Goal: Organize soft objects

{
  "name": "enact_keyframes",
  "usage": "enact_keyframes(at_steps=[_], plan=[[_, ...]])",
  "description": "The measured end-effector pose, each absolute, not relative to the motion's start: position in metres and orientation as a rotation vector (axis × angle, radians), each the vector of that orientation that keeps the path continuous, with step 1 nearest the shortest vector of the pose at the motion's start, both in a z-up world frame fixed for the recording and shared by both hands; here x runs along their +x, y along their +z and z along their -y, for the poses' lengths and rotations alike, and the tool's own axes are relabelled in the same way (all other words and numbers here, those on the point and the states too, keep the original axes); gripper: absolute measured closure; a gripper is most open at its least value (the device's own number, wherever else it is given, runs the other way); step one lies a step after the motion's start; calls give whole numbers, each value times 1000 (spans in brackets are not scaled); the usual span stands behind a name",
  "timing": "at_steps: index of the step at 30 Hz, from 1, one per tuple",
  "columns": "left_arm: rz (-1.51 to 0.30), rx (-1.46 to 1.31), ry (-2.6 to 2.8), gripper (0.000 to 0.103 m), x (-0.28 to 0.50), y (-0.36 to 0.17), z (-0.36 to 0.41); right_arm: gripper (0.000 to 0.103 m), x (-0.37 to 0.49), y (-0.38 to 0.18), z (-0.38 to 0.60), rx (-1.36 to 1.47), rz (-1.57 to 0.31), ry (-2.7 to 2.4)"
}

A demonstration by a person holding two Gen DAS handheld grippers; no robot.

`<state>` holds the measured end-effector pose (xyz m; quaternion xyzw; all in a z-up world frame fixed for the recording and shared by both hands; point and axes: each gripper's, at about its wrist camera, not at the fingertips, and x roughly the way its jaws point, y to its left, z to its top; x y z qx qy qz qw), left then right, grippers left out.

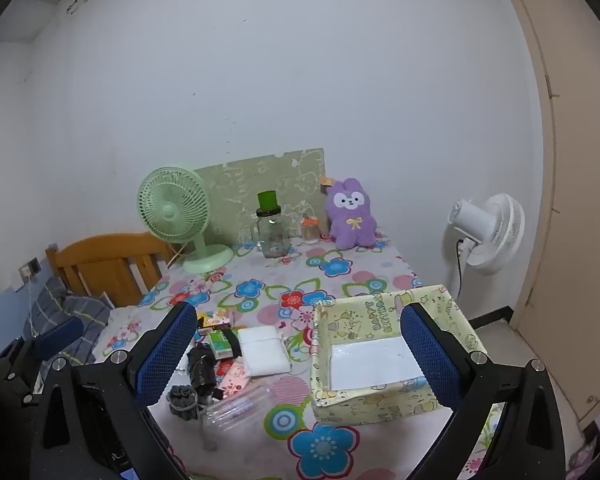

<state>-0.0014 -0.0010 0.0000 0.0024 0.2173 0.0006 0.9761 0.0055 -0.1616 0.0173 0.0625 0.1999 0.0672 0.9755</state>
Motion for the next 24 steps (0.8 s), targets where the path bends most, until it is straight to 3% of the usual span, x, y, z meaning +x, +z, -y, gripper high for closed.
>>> enact_keyframes(at_steps=[24], plan=[[-443, -9, 26, 0, 9, -7, -3, 0, 9, 16, 152, 62, -414, 122]])
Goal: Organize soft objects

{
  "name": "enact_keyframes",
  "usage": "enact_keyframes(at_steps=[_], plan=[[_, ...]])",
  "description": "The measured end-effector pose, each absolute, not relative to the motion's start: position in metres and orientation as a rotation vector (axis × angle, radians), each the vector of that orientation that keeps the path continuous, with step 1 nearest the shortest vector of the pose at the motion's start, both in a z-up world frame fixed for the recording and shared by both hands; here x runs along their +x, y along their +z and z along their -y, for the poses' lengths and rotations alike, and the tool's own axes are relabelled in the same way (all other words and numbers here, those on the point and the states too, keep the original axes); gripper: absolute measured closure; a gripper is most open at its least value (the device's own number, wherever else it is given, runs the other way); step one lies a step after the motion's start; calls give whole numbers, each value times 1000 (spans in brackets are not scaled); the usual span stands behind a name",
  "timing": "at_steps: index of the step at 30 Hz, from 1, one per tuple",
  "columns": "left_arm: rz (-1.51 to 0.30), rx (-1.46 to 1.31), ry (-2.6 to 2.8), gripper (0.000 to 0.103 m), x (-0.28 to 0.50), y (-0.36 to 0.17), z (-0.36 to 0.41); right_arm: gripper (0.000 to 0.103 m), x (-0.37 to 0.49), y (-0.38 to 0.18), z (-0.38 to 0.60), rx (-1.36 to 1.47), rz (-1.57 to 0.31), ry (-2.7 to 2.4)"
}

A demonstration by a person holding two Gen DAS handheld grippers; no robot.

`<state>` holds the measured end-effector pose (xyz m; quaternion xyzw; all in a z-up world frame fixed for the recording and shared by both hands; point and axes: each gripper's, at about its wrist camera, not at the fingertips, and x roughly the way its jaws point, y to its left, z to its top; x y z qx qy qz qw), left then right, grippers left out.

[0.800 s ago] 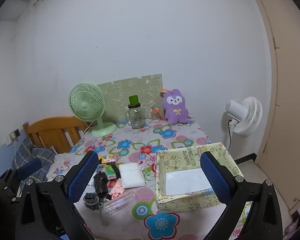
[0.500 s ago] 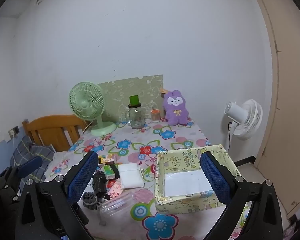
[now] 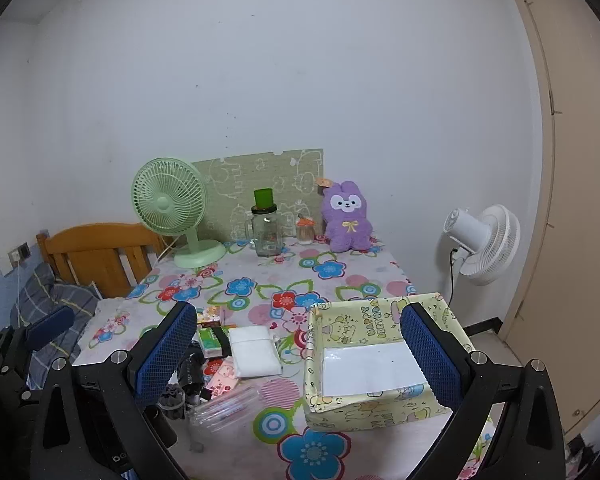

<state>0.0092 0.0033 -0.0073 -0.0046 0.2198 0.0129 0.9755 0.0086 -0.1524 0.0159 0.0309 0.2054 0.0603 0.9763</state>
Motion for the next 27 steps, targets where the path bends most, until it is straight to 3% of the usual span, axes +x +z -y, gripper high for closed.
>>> enact_keyframes(at_steps=[27], plan=[[-464, -29, 1, 1, 16, -8, -4, 0, 10, 14, 151, 82, -435, 133]])
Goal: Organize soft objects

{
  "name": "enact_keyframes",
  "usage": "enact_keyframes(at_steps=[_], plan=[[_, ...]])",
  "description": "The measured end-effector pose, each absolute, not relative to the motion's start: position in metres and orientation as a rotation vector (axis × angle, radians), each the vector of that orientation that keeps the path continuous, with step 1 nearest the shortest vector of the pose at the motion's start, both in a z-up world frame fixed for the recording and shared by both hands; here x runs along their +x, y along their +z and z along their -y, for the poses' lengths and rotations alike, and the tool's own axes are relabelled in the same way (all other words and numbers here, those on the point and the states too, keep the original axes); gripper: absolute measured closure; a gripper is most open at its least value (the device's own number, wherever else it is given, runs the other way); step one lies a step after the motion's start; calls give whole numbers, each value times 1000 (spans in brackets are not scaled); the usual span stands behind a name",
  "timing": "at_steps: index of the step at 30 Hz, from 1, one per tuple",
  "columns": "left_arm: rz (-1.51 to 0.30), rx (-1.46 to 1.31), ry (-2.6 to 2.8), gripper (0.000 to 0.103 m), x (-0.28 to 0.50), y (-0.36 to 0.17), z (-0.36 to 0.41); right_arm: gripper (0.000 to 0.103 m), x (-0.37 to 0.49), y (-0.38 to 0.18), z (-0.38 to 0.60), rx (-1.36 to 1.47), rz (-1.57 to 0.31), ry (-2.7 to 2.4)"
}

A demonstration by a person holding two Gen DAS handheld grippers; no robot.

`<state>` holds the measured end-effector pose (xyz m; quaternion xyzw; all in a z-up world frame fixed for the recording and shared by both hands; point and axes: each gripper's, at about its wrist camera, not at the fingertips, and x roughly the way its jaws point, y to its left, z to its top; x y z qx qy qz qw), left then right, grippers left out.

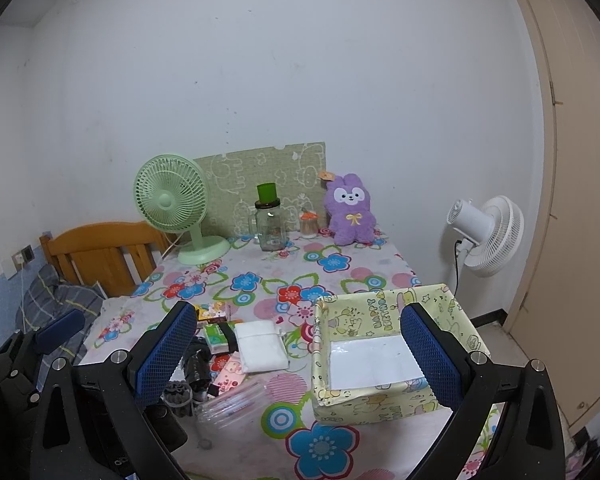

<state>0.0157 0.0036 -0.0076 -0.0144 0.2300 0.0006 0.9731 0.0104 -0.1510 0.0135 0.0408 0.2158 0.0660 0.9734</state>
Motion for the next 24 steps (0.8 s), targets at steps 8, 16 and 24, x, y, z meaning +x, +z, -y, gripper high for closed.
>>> enact_keyframes(at_steps=[8, 16, 24], plan=[[-460, -32, -2, 2, 14, -6, -4, 0, 10, 14, 151, 85, -430, 137], [-457, -33, -2, 3, 12, -5, -3, 0, 8, 14, 148, 87, -425, 133], [-449, -33, -6, 4, 7, -2, -1, 0, 6, 15, 151, 92, -422, 130]])
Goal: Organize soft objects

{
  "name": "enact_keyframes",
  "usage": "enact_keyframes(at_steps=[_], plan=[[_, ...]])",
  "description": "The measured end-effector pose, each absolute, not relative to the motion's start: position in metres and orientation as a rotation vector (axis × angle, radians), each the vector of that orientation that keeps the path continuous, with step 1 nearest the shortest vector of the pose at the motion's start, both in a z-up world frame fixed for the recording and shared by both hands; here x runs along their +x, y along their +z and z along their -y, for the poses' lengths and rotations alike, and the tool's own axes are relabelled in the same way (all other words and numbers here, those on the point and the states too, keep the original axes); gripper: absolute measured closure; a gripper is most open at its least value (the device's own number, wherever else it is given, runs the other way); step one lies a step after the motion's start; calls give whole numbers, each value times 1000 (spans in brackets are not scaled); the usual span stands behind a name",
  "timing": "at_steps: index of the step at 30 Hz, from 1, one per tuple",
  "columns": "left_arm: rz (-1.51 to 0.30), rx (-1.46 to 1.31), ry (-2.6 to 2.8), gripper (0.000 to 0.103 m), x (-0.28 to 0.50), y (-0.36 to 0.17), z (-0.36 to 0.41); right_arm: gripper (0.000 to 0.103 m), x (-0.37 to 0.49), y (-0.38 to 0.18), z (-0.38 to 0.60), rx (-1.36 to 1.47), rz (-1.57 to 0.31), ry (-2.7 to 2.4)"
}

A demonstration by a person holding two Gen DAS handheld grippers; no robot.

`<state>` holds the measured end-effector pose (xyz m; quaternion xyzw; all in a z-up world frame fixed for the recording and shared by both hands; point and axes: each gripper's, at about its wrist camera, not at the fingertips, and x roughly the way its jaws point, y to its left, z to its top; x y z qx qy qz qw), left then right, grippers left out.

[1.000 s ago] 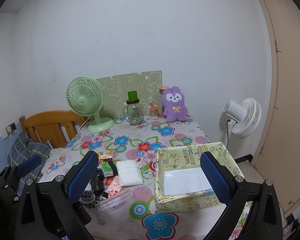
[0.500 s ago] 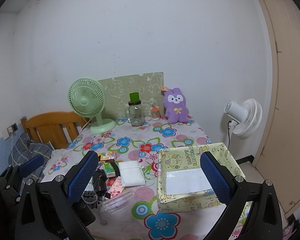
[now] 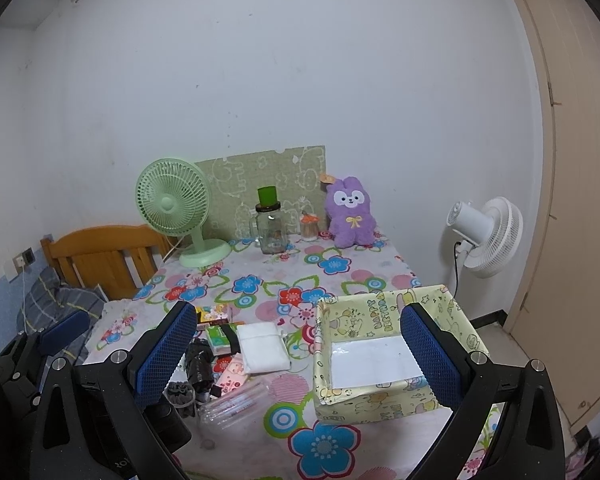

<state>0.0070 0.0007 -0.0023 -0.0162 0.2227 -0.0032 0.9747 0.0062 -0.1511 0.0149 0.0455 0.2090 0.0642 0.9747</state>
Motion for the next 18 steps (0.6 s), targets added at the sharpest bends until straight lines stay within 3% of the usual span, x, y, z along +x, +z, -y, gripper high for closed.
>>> enact_keyframes(at_steps=[18], plan=[[-455, -28, -22, 5, 12, -2, 0, 0, 6, 16, 152, 91, -425, 122]])
